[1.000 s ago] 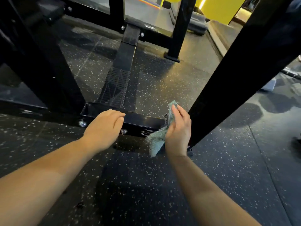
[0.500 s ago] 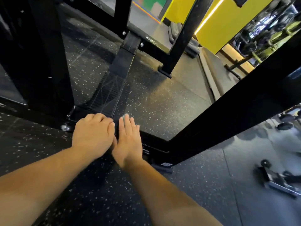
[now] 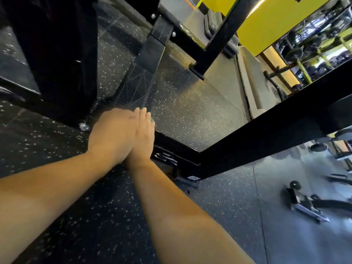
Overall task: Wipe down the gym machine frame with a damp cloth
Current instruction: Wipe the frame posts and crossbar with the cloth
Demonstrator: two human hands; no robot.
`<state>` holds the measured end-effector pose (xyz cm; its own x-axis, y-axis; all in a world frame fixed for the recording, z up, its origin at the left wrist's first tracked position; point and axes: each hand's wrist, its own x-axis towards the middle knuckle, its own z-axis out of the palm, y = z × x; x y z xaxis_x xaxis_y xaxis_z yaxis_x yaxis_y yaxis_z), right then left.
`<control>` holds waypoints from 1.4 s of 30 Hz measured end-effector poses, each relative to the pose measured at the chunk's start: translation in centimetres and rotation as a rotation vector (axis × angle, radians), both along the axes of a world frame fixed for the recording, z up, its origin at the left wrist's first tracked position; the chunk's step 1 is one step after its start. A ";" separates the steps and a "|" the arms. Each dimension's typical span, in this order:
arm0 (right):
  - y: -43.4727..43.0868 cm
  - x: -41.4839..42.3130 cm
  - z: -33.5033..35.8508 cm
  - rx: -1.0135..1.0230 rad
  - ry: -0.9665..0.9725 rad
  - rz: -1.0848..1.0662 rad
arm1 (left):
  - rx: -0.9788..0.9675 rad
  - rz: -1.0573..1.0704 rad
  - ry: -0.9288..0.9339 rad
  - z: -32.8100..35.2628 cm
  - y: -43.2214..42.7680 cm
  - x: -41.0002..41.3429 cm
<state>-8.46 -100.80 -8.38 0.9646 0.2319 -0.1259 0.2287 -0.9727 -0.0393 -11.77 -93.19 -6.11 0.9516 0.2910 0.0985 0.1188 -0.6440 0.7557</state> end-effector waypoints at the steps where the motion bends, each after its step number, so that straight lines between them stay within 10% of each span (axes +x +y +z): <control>1: 0.5 -0.1 -0.1 -0.008 -0.016 0.092 | -0.027 0.008 -0.046 0.0 0.3 -0.4; 4: -2.2 -0.2 0.6 0.040 -0.025 0.227 | -0.013 -0.056 -0.091 -0.5 0.9 -1.5; 13: -7.5 -2.0 1.0 -0.026 0.019 -0.351 | 0.064 -0.141 -0.043 -2.5 4.7 -5.1; 19: 7.0 -2.1 -0.1 0.106 -0.158 0.133 | -0.049 0.119 -0.001 -2.5 8.3 -5.5; 25: 1.9 -1.5 -0.1 -0.080 -0.227 0.441 | -0.057 0.102 0.037 -2.7 9.1 -5.7; 34: -12.3 -2.7 3.6 0.225 -0.056 -0.013 | -0.019 -0.183 -0.094 -1.8 5.6 -4.1; 42: -13.7 -2.6 5.3 0.406 -0.404 -0.174 | 0.266 -0.398 -0.050 -2.3 1.8 -1.6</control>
